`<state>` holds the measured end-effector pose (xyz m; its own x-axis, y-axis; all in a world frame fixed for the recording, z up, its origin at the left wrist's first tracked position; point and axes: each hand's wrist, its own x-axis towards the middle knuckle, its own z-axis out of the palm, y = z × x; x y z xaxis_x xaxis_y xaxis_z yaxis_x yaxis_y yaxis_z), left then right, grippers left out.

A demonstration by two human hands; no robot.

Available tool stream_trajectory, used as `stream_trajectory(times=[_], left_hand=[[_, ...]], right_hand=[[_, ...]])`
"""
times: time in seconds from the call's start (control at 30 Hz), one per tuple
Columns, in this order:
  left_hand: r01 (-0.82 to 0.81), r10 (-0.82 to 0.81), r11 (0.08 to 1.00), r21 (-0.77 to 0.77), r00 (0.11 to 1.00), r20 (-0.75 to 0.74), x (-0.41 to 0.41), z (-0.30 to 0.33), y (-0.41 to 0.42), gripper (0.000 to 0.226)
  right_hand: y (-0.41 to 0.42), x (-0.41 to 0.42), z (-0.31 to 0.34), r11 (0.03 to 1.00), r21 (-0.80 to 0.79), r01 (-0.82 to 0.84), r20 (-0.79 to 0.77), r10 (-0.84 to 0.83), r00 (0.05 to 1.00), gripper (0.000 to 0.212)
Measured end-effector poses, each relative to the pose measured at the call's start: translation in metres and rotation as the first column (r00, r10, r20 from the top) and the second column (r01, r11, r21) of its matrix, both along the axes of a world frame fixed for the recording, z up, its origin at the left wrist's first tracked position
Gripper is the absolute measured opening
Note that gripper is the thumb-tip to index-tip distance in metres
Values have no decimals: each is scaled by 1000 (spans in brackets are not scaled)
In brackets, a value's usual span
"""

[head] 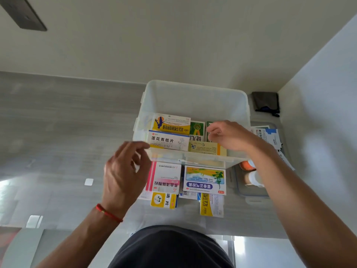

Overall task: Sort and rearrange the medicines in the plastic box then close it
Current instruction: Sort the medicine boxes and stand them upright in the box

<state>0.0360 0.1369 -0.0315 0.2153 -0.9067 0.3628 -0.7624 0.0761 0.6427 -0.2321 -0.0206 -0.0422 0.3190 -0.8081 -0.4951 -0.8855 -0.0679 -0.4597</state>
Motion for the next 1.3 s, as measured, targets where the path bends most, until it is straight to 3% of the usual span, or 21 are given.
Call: stream_trajectory(times=[0.13,0.23,0.33,0.53,0.67,0.77,0.9,0.97,1.07,1.13,1.3], left_hand=[[94,-83,986,-137,993,84,-13,23,-59,19],[158,-153,987,-20,977,149,-22,10,-94,20],[153,-181,978,144,963,201,-22,-13,-104,21],[144,-177,975,169,963,201,-20,-22,-109,20],[152,-180,976,158,966,183,-21,-20,-107,17],[170,-180,980,107,979,99,-23,-12,-107,16],[177,-171,984,20,970,-176,-25,13,-91,15],[245,-208,968,59,907,-367,-24,28,-71,30],[473,-289,875,102,681,-673,-23,44,-33,49],[529,-230,835,151,584,-778,-17,45,-11,47],[495,-36,808,318,581,-813,8,24,26,50]], right_hand=[[-30,18,-18,954,150,-258,-251,289,924,47],[-40,24,-32,908,293,-298,-391,399,830,43],[-42,27,-45,876,372,-307,-437,457,775,45],[-43,23,-45,911,308,-275,-473,398,786,48],[-44,13,-10,960,102,-260,-470,277,838,28],[-42,0,34,972,-106,-211,-357,161,920,23],[-15,-15,91,960,-270,-69,16,76,997,30],[9,-17,108,974,-226,-27,194,72,978,36],[46,-11,111,995,-104,-3,416,46,908,44],[66,-3,100,999,-33,-4,464,18,886,42],[107,3,62,997,-72,-29,369,54,928,48]])
